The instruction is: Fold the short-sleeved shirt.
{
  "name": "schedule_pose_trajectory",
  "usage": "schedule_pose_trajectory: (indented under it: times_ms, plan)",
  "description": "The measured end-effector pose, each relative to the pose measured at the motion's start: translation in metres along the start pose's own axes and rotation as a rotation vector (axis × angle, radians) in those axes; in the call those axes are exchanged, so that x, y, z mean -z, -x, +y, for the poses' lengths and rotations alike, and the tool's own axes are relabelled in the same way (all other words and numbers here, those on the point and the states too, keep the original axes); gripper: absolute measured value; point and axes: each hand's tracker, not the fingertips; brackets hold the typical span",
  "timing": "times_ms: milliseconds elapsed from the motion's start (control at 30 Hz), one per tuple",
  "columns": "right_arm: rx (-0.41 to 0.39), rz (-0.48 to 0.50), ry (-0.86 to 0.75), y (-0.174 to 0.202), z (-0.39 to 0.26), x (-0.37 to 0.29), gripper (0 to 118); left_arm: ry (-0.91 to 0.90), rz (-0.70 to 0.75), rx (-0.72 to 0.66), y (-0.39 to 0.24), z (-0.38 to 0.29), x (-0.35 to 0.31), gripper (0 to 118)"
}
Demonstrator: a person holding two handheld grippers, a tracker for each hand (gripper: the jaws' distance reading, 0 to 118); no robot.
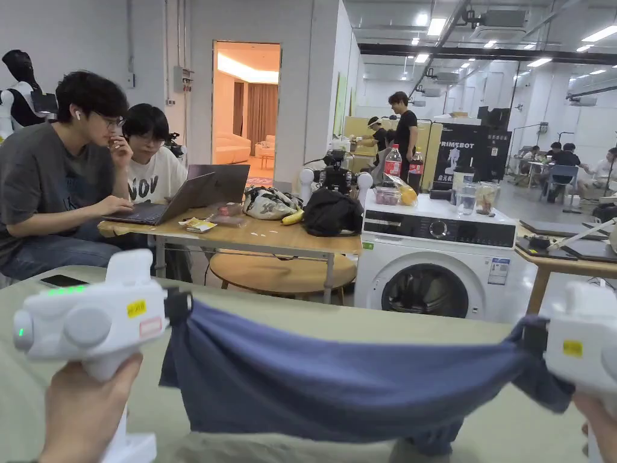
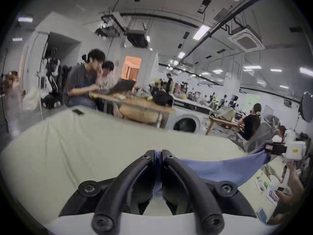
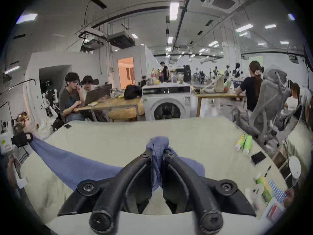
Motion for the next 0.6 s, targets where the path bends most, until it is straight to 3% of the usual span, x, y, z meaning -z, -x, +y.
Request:
schedule_pose_trajectory:
  times_ms: [100, 233, 300, 400, 600]
  plan:
    - [0.059, 0.006, 0.056, -0.013, -0.065, -0.017, 6, 0.089, -0.009, 0.0, 0.006, -0.059, -0.018, 3]
    - [0.084, -0.013, 0.063, -0.023, -0.136, -0.071, 6, 0.134, -0.092, -0.099, 0.033, -0.12, -0.061, 3]
    - [0.171, -0.009, 0.085, -0.027, -0.169, -0.11, 6, 0.162, -0.062, -0.084, 0.041, -0.146, -0.095, 2]
    - [0.22, -0.057, 0.113, -0.03, -0.209, -0.151, 6, 0.211, -0.079, -0.158, 0.056, -0.175, -0.137, 2]
    - [0.244, -0.105, 0.196, -0.043, -0.257, -0.203, 6, 0.286, -0.054, -0.128, 0.061, -0.206, -0.199, 2]
